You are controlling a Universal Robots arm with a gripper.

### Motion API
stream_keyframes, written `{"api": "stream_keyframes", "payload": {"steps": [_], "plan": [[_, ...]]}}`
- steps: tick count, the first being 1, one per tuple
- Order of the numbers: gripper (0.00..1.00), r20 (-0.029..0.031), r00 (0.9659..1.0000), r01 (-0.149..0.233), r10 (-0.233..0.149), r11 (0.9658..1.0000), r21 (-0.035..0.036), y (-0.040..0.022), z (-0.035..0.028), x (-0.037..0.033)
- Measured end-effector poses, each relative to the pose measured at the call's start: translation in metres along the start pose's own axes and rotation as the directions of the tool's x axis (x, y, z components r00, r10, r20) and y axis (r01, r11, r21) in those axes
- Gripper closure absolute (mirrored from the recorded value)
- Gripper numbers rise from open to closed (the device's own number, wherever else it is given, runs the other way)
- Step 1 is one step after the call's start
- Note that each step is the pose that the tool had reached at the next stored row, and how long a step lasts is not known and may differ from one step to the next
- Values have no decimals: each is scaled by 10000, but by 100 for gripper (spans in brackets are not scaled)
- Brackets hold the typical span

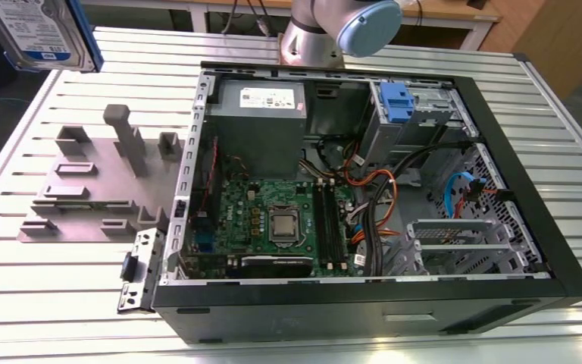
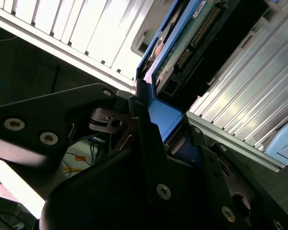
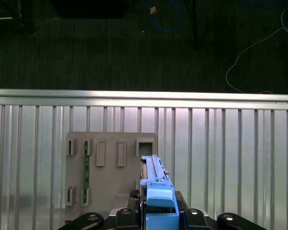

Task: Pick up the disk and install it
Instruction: 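Pick up the disk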

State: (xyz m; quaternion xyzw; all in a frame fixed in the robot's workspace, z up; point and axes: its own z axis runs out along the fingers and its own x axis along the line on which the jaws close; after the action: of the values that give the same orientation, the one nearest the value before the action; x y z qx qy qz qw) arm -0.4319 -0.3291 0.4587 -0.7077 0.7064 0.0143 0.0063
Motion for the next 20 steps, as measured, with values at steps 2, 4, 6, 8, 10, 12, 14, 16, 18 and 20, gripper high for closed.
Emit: {"api": "stream_keyframes", "payload": {"steps": [2, 4, 6, 8, 10, 12, 14, 16, 18, 20], "plan": [[64, -1, 10000, 0, 0, 10000, 0, 0, -4, 0], [64, 0, 10000, 0, 0, 10000, -1, 0, -7, 0], [64, 0, 10000, 0, 0, 10000, 0, 0, -11, 0], [64, 0, 10000, 0, 0, 10000, 1, 0, -14, 0], [64, 0, 10000, 0, 0, 10000, 0, 0, -17, 0], [64, 0, 10000, 0, 0, 10000, 1, 0, -21, -1], [64, 0, 10000, -1, 1, 10000, 0, 0, -26, -1], [64, 0, 10000, 0, 0, 10000, 0, 0, -30, -1], [64, 0, 10000, 0, 0, 10000, 1, 0, -35, -1], [64, 0, 10000, 0, 0, 10000, 1, 0, -39, -1]]}}
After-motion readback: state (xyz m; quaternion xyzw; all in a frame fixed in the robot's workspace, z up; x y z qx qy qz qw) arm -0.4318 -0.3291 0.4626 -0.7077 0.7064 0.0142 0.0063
